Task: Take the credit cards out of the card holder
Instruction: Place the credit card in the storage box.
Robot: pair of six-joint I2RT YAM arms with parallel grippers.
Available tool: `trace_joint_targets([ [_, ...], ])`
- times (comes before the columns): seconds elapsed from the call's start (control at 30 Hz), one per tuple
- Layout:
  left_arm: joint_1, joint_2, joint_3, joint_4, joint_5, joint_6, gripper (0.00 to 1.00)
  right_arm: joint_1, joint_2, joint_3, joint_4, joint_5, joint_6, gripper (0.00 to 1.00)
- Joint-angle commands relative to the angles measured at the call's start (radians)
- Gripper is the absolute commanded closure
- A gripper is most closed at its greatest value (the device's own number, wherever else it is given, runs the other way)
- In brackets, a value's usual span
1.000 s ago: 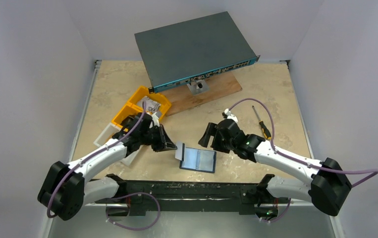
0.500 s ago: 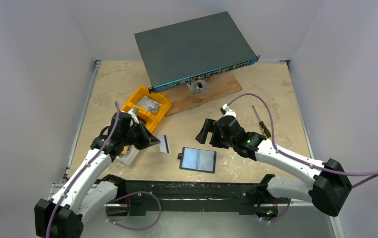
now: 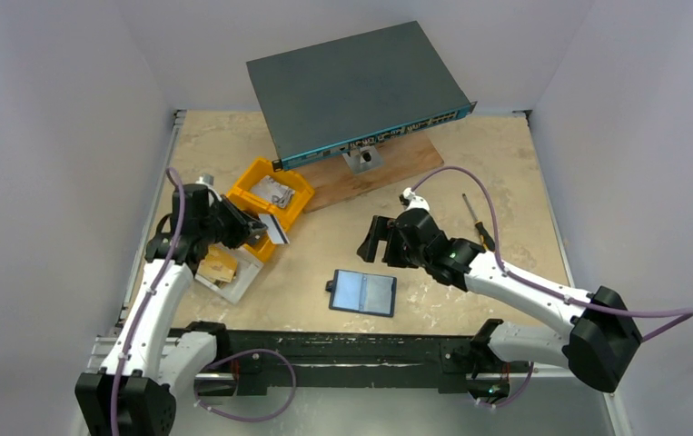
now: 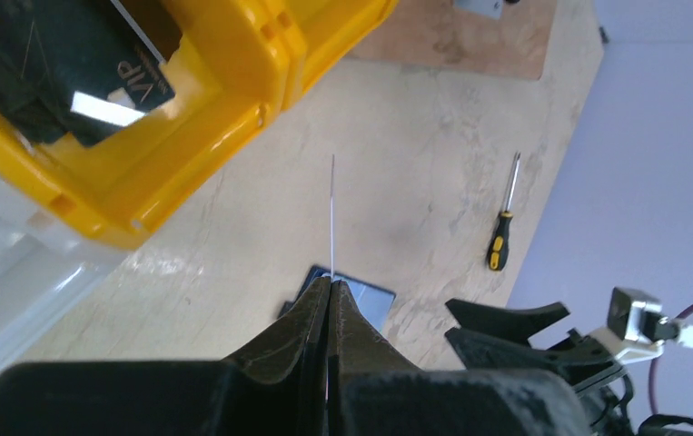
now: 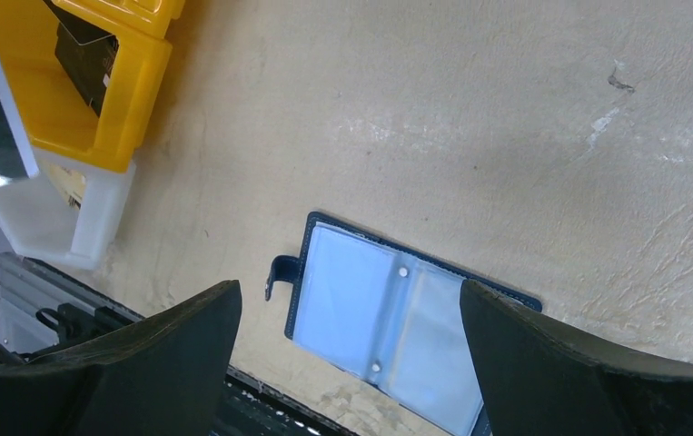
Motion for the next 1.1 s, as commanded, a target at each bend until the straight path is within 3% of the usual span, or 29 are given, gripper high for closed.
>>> trace_joint_targets([
  [0.0, 0.034, 0.086, 0.121, 0.112, -0.02, -0.049, 1.0, -0.005, 0.002, 0.053, 0.014, -0.009, -0.037, 0.09],
  [0.53, 0.147, 0.437, 0.272, 0.377, -0.047, -0.107, 1.0, -0.005, -0.077, 0.046, -0.043, 0.01, -0.009, 0.09],
  [1.0, 0.156, 0.632, 0.324, 0.421, -0.038, -0.089, 1.0, -0.005, -0.11, 0.033, -0.069, 0.024, 0.01, 0.09],
  [1.07, 0.156, 0.638, 0.327, 0.425, -0.032, -0.084, 0.84, -0.005, -0.109, 0.033, -0.073, 0.025, 0.01, 0.09],
])
